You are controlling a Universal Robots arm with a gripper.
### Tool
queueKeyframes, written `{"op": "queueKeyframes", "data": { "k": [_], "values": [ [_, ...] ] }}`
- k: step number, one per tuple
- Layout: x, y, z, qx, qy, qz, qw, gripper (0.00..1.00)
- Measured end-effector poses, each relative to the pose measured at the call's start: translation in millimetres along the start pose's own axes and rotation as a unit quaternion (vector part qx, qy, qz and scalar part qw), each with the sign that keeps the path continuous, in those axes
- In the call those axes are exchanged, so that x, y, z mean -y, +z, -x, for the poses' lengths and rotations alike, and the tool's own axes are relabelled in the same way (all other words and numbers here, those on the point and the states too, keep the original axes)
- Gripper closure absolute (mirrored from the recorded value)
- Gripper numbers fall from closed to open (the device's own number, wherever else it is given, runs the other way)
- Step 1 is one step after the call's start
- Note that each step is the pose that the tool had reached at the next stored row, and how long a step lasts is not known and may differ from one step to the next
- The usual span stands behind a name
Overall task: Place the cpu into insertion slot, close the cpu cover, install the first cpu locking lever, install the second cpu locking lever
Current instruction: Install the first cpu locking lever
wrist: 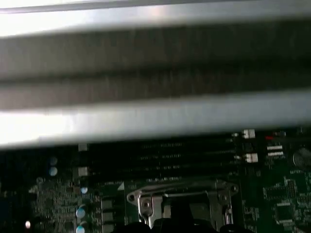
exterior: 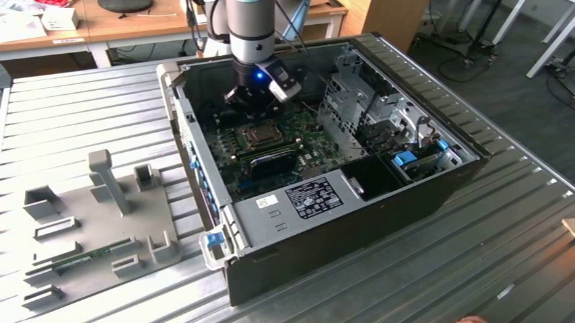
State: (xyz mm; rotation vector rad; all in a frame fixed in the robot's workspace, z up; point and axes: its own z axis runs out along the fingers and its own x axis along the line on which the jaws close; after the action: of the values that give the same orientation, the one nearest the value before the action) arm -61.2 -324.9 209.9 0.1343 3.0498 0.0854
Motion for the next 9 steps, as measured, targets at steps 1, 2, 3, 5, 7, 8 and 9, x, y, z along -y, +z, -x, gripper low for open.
{"op": "queueKeyframes", "data": {
  "k": [1, 2, 3, 5, 7, 8, 9],
  "values": [
    [2.7, -0.1, 0.3, 0.0000, 0.000, 0.0000, 1.00000, 0.90],
    [5.2, -0.3, 0.5, 0.0000, 0.000, 0.0000, 1.00000, 0.90],
    [6.6, -0.4, 0.6, -0.0001, 0.000, -0.0001, 1.00000, 0.90],
    [7.4, -0.4, 0.7, 0.0000, 0.000, 0.0000, 1.00000, 0.90],
    [7.9, -0.3, 1.8, -0.0001, 0.000, 0.0000, 1.00000, 0.90],
    [8.2, -0.2, 2.9, -0.0002, 0.000, -0.0001, 1.00000, 0.90],
    [8.5, -0.2, 3.9, -0.0003, 0.000, -0.0001, 1.00000, 0.90]
  ]
}}
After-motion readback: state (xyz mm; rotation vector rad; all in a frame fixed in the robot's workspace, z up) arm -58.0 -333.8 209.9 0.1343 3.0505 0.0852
